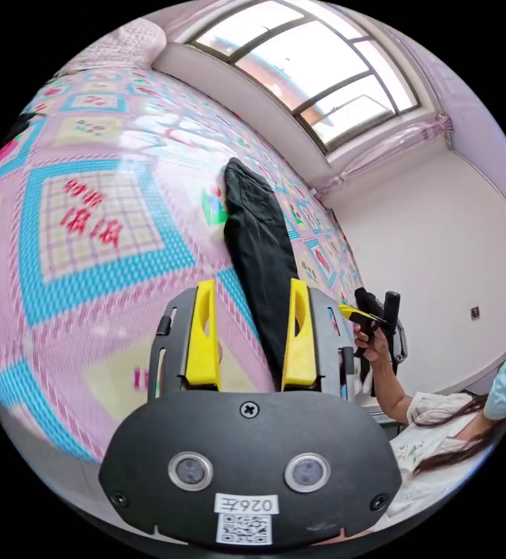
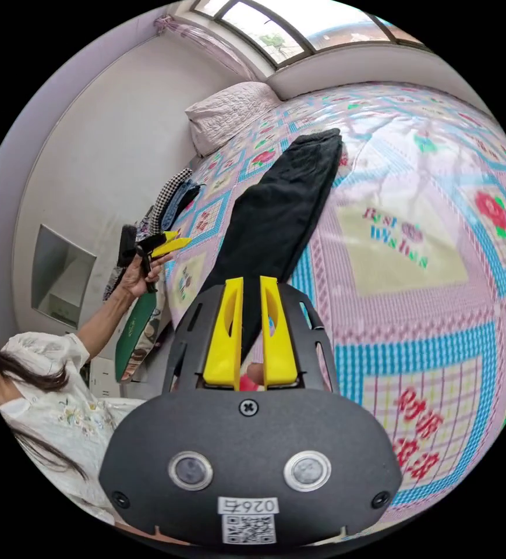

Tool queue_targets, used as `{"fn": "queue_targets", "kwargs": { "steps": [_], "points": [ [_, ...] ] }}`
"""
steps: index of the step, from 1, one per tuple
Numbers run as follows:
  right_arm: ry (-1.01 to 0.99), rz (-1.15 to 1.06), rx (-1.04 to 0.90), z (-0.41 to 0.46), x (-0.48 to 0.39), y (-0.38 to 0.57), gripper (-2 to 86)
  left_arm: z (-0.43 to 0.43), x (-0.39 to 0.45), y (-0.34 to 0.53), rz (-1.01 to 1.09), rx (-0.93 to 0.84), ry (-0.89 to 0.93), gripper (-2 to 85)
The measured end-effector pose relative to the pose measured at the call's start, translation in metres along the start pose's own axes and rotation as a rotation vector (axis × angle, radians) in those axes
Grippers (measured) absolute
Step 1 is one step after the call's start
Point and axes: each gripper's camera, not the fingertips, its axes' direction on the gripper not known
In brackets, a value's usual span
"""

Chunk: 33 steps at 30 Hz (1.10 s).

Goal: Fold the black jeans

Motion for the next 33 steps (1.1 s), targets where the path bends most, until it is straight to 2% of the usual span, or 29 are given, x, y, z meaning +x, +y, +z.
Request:
{"fn": "queue_targets", "kwargs": {
  "steps": [2,5,7,8,10,12,15,20,23,27,28,31,33],
  "points": [
    [0.063,-0.016,-0.002,0.028,-0.011,-0.048,1.8,0.031,-0.001,-0.055,0.014,-0.059,0.027,17.6],
    [0.108,-0.027,-0.014,0.071,-0.022,-0.106,1.1,0.082,0.006,-0.125,0.024,-0.165,0.03,8.9],
    [0.136,-0.022,-0.044,0.1,-0.024,-0.136,0.4,0.126,0.012,-0.153,0.043,-0.391,-0.148,5.2],
    [0.169,-0.009,-0.091,0.122,-0.021,-0.151,-0.5,0.126,0.015,-0.159,0.087,-0.384,-0.134,5.1],
    [0.22,0.012,-0.159,0.15,-0.017,-0.165,-1.0,0.124,0.003,-0.169,0.015,-0.434,-0.042,5.0],
    [0.245,0.01,-0.184,0.164,-0.02,-0.172,-1.2,0.117,-0.007,-0.166,-0.052,-0.423,0.048,5.0],
    [0.269,-0.009,-0.144,0.171,-0.031,-0.182,-1.3,0.091,-0.011,-0.151,-0.132,-0.312,0.208,2.7],
    [0.348,-0.009,-0.132,0.187,-0.032,-0.211,-1.3,0.053,0.021,-0.151,-0.108,-0.093,0.294,-0.8],
    [0.371,0.003,-0.115,0.199,-0.025,-0.231,-1.1,0.08,0.057,-0.18,0.036,-0.164,0.273,-0.9],
    [0.389,0.057,-0.142,0.221,0.0,-0.252,-0.9,0.159,0.063,-0.214,0.133,-0.471,0.022,-0.9],
    [0.373,0.081,-0.19,0.229,0.013,-0.254,-0.9,0.165,0.055,-0.217,0.107,-0.491,0.079,-1.0],
    [0.225,0.142,-0.17,0.22,0.028,-0.251,-0.9,0.145,0.047,-0.22,0.04,-0.42,0.215,-1.0],
    [0.224,0.099,-0.102,0.209,0.019,-0.245,-0.9,0.129,0.053,-0.23,0.064,-0.341,0.228,-1.0]
  ]
}}
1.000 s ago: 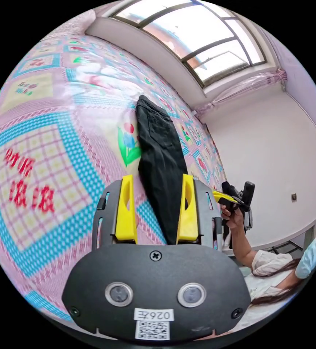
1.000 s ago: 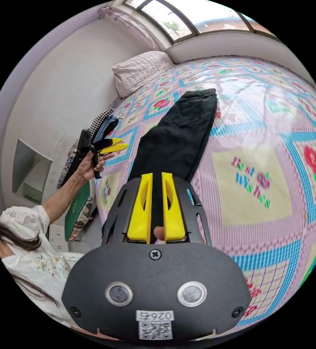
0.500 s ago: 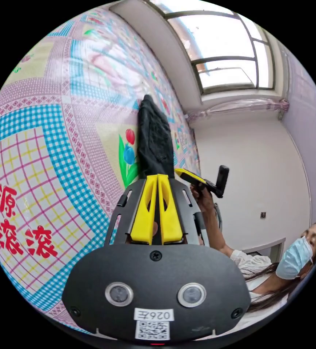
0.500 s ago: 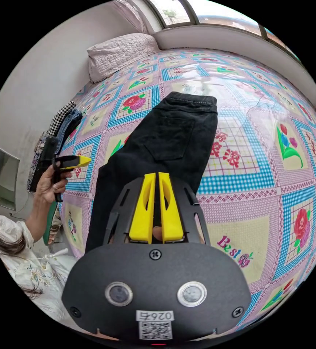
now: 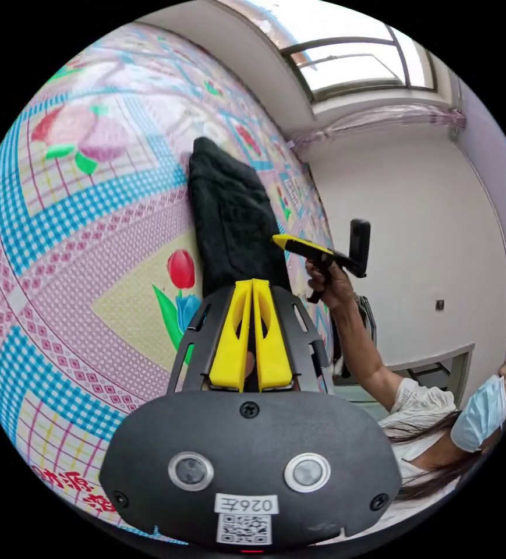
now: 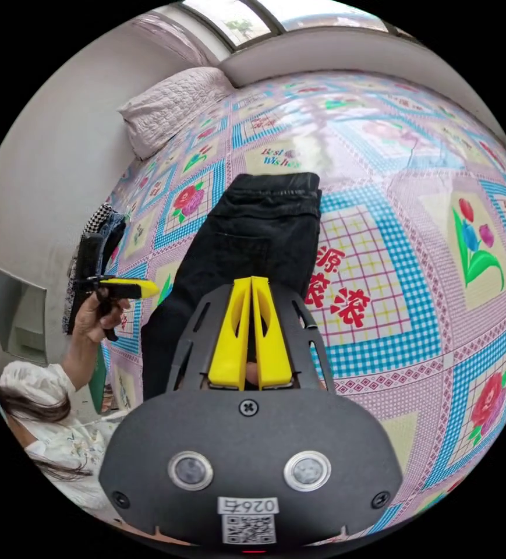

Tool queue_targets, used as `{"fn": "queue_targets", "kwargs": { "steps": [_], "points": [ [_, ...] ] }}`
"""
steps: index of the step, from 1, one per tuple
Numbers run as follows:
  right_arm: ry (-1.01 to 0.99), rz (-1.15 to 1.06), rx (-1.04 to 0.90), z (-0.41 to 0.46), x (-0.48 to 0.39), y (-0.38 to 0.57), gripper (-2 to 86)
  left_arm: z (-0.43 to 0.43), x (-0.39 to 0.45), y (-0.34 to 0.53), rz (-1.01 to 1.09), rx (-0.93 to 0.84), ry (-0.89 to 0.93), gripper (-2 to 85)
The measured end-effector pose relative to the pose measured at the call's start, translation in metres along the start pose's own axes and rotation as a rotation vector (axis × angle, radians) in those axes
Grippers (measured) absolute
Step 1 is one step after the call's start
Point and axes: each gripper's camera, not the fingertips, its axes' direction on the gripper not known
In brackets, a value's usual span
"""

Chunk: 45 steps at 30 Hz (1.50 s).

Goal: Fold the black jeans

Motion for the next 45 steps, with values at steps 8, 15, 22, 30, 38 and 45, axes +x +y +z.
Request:
{"fn": "queue_targets", "kwargs": {
  "steps": [8,15,22,30,38,45],
  "points": [
    [0.13,-0.046,-0.034,0.022,-0.005,-0.013,-1.0,0.055,-0.009,-0.101,0.103,-0.225,-0.237,-0.9],
    [0.401,-0.124,-0.049,0.035,0.004,-0.081,-1.1,0.063,-0.036,-0.211,-0.013,-0.225,-0.205,-1.0],
    [0.414,-0.13,-0.027,-0.017,-0.032,-0.082,-0.9,0.034,0.029,-0.145,0.282,-0.097,-0.179,-1.0],
    [0.217,-0.105,0.003,-0.027,-0.072,0.119,-0.9,0.084,0.025,0.049,0.331,-0.323,-0.025,-1.0],
    [0.207,-0.031,-0.086,-0.052,-0.059,0.28,-0.9,0.049,0.048,0.237,0.295,-0.169,-0.197,-1.0],
    [-0.044,-0.068,0.149,-0.12,-0.066,0.435,-0.7,0.023,0.047,0.422,0.083,-0.034,-0.387,-0.4]
  ]
}}
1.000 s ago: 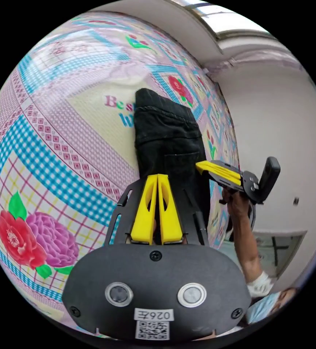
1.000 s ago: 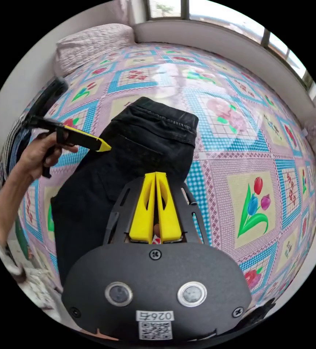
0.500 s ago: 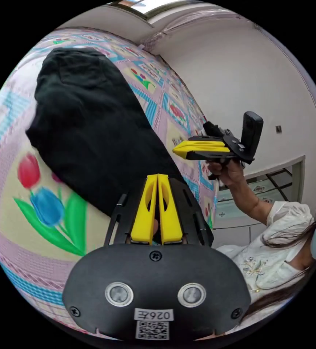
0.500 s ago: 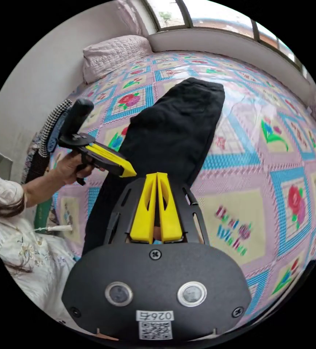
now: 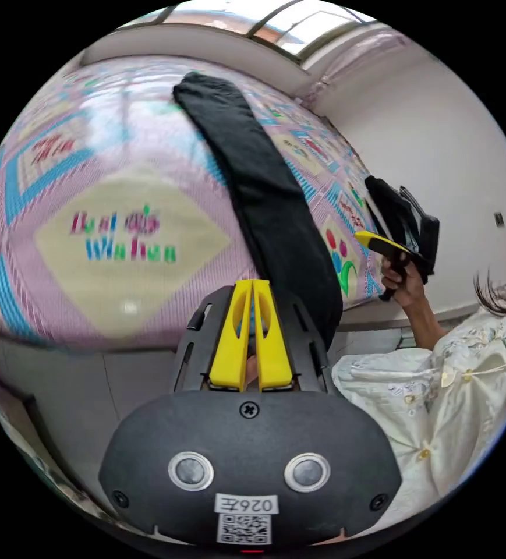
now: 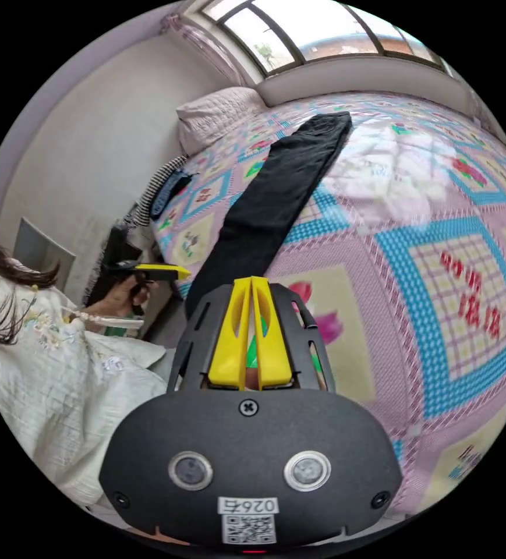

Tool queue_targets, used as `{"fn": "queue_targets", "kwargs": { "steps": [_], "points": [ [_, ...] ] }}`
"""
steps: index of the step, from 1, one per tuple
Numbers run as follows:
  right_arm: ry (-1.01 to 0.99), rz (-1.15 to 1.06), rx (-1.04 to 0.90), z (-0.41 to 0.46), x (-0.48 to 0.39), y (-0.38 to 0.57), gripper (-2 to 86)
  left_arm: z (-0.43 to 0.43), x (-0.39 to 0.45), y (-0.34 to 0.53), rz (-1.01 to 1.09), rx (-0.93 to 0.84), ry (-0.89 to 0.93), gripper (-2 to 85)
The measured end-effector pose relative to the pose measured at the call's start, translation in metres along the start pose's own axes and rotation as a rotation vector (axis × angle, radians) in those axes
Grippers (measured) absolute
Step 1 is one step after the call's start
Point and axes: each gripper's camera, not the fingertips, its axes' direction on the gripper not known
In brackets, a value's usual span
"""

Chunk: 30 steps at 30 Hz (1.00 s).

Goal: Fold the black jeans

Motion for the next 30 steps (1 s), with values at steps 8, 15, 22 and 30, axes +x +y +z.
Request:
{"fn": "queue_targets", "kwargs": {
  "steps": [8,15,22,30],
  "points": [
    [-0.265,0.125,-0.121,-0.021,0.023,0.128,5.7,0.031,-0.037,0.113,-0.233,0.153,0.11,14.9],
    [-0.373,0.113,-0.219,0.005,0.051,0.133,8.7,0.074,-0.092,0.126,-0.261,0.254,0.476,30.3],
    [-0.338,0.066,-0.188,0.024,0.061,0.098,11.1,0.101,-0.1,0.107,-0.118,0.074,0.527,12.1],
    [-0.365,0.093,-0.172,0.024,0.088,0.077,11.1,0.095,-0.139,0.103,-0.075,-0.035,0.648,3.6]
  ]
}}
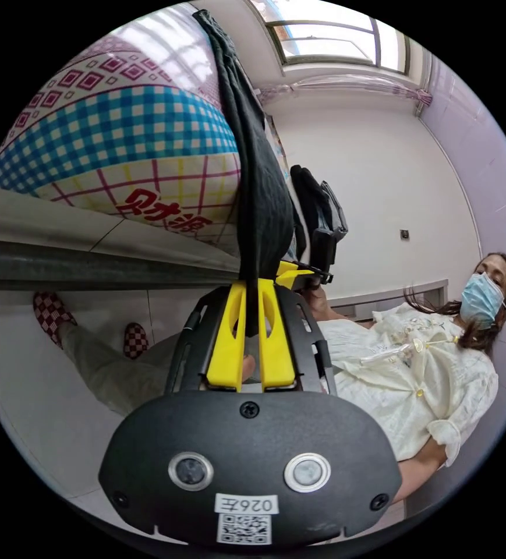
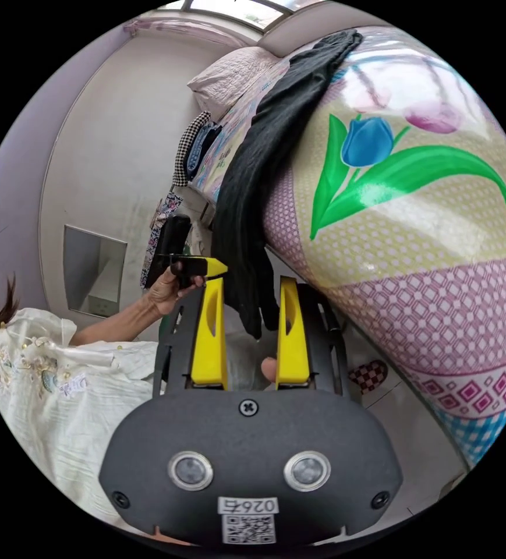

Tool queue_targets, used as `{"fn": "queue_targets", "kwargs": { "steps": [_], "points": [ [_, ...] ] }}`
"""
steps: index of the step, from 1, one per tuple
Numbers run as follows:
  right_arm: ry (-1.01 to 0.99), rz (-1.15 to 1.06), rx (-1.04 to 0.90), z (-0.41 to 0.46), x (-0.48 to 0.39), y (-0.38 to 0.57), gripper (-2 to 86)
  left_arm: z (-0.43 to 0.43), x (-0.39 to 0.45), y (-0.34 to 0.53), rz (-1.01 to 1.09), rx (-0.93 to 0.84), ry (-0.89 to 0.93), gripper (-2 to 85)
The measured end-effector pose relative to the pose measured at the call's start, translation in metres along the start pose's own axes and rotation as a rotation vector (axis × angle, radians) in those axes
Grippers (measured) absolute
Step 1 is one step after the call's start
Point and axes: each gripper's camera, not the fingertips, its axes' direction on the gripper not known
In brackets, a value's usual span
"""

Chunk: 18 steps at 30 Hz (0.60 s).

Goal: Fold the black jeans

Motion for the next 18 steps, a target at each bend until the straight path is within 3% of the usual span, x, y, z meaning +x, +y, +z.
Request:
{"fn": "queue_targets", "kwargs": {
  "steps": [6,8,12,18],
  "points": [
    [-0.087,0.021,-0.003,0.004,0.029,-0.022,7.0,-0.015,-0.015,-0.002,0.012,0.007,0.024,4.2],
    [-0.207,0.02,-0.033,0.01,0.045,-0.029,1.9,-0.022,-0.019,-0.002,0.001,0.002,-0.042,5.8],
    [-0.265,-0.015,-0.047,-0.005,0.048,-0.034,-0.1,-0.049,-0.032,0.009,-0.033,0.037,-0.163,13.7],
    [-0.454,-0.035,-0.051,-0.039,0.052,-0.046,-0.5,-0.074,-0.056,0.022,-0.077,0.237,-0.008,18.3]
  ]
}}
